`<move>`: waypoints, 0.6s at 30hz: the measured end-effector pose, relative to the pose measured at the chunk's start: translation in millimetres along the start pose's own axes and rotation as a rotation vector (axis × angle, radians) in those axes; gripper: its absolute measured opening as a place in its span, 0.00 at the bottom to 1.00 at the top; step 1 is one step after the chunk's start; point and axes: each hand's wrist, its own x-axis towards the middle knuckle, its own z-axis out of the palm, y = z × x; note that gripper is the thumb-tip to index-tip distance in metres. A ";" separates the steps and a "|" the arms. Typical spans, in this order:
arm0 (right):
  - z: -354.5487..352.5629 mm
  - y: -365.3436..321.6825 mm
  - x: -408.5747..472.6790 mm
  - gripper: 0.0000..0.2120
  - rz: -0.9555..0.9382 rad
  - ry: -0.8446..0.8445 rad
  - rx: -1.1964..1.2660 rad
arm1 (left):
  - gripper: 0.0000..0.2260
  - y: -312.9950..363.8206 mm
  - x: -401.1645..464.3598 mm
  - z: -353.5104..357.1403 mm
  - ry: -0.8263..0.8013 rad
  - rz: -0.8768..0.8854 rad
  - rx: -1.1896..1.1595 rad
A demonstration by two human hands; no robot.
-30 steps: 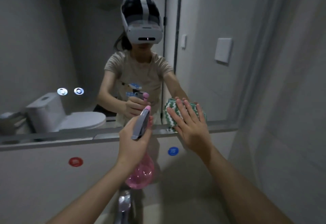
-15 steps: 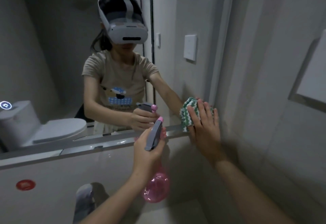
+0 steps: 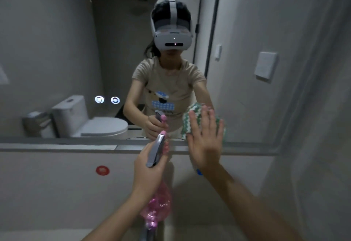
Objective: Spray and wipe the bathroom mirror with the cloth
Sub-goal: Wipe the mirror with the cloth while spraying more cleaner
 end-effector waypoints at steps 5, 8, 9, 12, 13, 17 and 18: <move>11.1 -88.3 11.9 0.27 -0.255 -0.153 -0.044 | 0.13 -1.1 1.0 -67.9 0.120 0.055 0.073; 14.6 -114.8 7.8 0.25 -0.314 -0.135 -0.013 | 0.11 -7.9 0.8 -103.4 0.164 0.064 0.101; 15.6 -119.4 6.3 0.24 -0.324 -0.109 0.018 | 0.09 -11.0 0.4 -112.3 0.183 0.056 0.103; 18.1 -123.3 5.8 0.25 -0.374 -0.101 0.079 | 0.05 -17.0 -4.0 -128.2 0.193 0.024 0.094; 18.6 -121.5 7.4 0.27 -0.409 -0.127 0.058 | 0.08 -17.9 -4.6 -130.6 0.192 0.005 0.081; 15.7 -102.3 26.8 0.31 -0.566 -0.170 -0.067 | 0.09 -3.5 9.6 -129.8 0.151 0.008 0.029; 12.3 -98.1 36.3 0.30 -0.572 -0.151 -0.075 | 0.08 4.3 16.8 -127.6 0.126 0.025 0.042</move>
